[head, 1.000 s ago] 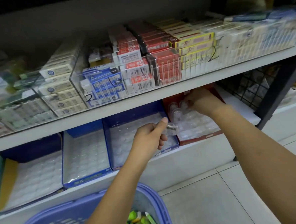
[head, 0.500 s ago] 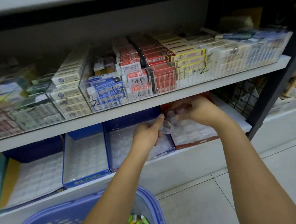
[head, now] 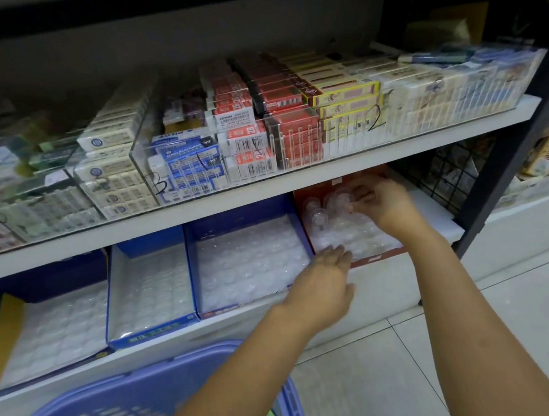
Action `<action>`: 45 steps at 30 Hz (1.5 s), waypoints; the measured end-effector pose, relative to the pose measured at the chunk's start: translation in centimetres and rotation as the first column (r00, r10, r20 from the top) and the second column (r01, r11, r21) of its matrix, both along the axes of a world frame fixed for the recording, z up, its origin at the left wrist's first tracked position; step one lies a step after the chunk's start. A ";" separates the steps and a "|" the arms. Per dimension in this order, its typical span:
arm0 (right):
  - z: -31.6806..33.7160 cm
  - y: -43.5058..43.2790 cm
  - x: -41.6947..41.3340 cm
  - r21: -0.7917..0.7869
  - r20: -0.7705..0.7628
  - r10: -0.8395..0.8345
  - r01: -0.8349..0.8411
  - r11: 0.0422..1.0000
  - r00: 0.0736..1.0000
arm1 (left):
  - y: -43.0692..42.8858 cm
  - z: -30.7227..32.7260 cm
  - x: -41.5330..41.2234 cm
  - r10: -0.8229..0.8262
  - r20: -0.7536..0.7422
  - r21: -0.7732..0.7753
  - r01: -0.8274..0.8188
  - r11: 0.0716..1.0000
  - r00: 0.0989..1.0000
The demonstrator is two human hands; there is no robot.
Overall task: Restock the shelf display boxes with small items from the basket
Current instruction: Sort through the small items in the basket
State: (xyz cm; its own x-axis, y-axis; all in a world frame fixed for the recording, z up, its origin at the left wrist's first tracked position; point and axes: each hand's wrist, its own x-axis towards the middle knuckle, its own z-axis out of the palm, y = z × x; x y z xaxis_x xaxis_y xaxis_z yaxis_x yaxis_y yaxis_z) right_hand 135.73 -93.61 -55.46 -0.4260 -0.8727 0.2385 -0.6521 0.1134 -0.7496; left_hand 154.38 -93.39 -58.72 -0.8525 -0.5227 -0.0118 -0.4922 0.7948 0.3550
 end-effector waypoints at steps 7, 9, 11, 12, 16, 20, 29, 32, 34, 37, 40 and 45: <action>-2.2 -1.1 -1.1 0.083 -0.037 0.082 -0.078 0.993 0.996 | 2.1 -1.3 -0.9 0.038 0.135 -0.192 -0.012 0.981 0.990; -2.4 -1.4 -1.5 0.142 -0.057 0.088 -0.079 0.987 0.995 | 2.1 -1.4 -1.0 0.035 0.153 -0.192 -0.005 0.981 0.988; -2.4 -1.6 -1.6 0.156 -0.091 0.082 -0.067 0.986 0.992 | 2.0 -1.5 -1.0 0.029 0.172 -0.190 0.004 0.982 0.985; -2.3 -1.7 -1.5 0.157 -0.104 0.076 -0.059 0.986 0.992 | 2.0 -1.5 -0.9 0.026 0.179 -0.186 0.008 0.982 0.984; -2.0 -1.7 -1.1 0.155 -0.146 0.024 -0.001 0.988 0.989 | 1.8 -1.2 -1.1 0.009 0.177 -0.140 0.016 0.990 0.984; -0.5 -0.5 0.3 0.308 -0.421 0.053 0.088 0.947 0.906 | 2.4 0.7 0.4 -0.005 0.005 0.044 0.005 0.999 1.000; 6.9 3.2 15.5 0.697 -0.055 0.597 -0.397 0.597 0.801 | 5.5 -2.9 17.1 0.216 -0.005 0.296 -0.205 0.933 0.976; 3.2 4.0 21.9 0.834 0.101 0.743 -0.464 0.299 0.661 | 8.2 -9.2 22.3 0.046 0.343 0.451 -0.207 0.868 0.938; -1.1 5.0 25.6 0.864 0.200 0.765 -0.479 0.158 0.612 | 9.7 -13.1 24.9 -0.025 0.444 0.529 -0.239 0.814 0.896; -8.0 7.0 29.8 0.926 0.181 0.835 -0.377 0.033 0.519 | 10.9 -17.0 26.9 -0.102 0.492 0.577 -0.235 0.782 0.865; -13.6 8.6 31.3 0.974 0.079 0.919 -0.225 0.011 0.386 | 10.9 -18.5 26.3 -0.179 0.482 0.608 -0.180 0.773 0.858; -18.9 8.1 31.0 0.996 0.056 0.919 -0.080 -0.027 0.391 | 10.3 -19.6 23.8 -0.419 0.486 0.672 -0.022 0.740 0.767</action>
